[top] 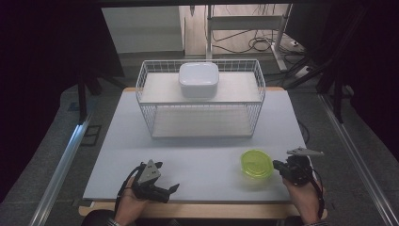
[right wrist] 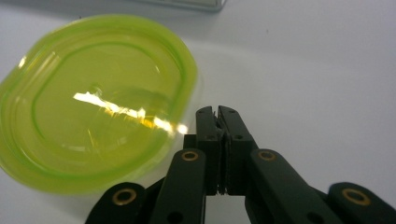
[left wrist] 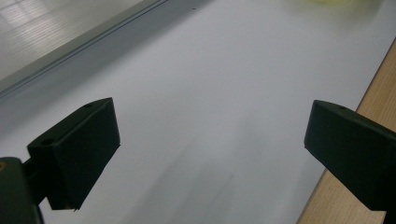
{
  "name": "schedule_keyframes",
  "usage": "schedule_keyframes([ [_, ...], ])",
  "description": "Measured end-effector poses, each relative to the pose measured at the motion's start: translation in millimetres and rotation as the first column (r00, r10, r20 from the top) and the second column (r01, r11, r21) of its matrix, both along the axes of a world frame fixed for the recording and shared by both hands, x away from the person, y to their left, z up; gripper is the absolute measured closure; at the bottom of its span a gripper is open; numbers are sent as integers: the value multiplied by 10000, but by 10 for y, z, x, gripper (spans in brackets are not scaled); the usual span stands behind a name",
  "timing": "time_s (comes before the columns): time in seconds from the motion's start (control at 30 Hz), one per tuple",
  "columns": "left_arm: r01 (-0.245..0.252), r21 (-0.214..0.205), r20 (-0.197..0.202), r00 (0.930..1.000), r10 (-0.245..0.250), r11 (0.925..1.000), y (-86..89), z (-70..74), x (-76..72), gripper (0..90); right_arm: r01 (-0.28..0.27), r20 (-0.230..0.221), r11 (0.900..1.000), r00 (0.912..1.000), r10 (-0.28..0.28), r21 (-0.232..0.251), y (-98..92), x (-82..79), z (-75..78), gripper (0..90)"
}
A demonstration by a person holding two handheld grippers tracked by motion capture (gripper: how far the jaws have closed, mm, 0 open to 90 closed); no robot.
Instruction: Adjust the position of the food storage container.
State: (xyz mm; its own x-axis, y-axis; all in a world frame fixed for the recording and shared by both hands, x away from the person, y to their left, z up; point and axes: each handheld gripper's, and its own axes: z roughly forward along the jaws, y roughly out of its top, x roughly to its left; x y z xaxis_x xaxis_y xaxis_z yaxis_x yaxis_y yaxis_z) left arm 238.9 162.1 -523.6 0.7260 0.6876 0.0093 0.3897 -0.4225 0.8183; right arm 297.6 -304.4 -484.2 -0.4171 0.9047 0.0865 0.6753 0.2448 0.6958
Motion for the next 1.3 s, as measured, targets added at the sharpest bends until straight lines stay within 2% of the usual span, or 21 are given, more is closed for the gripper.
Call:
schedule_keyframes([
  [0.13,38,25,4,10000,-38,10000,-7,-1,-2,31,-49,-166,10000,9998,50,69,-17,-18,-30,871],
  [0.3,45,57,3,10000,-45,10000,-10,-3,-3,31,-465,-354,9988,9983,460,-123,83,-6,-81,872],
  [0.53,81,127,-14,10000,-81,9999,-23,-11,-1,31,-982,-495,9952,9939,982,29,182,28,-134,870],
  [0.77,91,193,-17,10000,-91,9998,-30,-16,0,32,-1301,-754,9906,9882,1330,423,262,57,-168,869],
  [0.97,116,253,-29,9999,-115,9996,-39,-22,0,32,-1708,-895,9832,9803,1761,640,419,100,-192,866],
  [1.13,112,305,-22,9999,-111,9995,-42,-25,2,32,-2197,-996,9705,9682,2294,996,610,175,-225,866],
  [1.3,144,380,-20,9999,-143,9992,-47,-27,1,33,-2474,-1038,9623,9603,2590,1128,759,222,-251,867],
])
